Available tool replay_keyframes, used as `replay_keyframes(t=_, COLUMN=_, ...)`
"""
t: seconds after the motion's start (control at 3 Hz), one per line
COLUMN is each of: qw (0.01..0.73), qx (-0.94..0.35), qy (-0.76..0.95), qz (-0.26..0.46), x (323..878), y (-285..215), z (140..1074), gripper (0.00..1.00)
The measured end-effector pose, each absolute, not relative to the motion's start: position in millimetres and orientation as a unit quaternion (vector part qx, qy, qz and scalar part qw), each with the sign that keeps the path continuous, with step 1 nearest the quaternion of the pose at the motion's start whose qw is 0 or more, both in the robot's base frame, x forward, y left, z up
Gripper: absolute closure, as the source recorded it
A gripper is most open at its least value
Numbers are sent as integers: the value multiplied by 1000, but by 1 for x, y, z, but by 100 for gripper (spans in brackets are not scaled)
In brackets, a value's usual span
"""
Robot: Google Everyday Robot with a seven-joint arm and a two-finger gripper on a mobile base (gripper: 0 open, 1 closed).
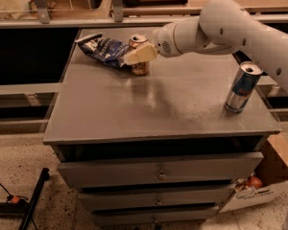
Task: Move orange can near blue chip bag
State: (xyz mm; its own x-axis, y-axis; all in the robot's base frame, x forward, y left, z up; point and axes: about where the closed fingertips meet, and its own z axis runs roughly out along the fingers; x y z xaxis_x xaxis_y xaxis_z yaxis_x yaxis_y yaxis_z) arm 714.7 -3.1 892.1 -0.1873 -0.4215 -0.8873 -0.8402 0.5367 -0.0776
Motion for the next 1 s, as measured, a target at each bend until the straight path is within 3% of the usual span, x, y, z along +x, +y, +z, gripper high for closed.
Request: replay_keyframes(t=1.0, qw=471, qx=-436, qy=744, qz=189, x=702, y=-21, z=921, gripper=0)
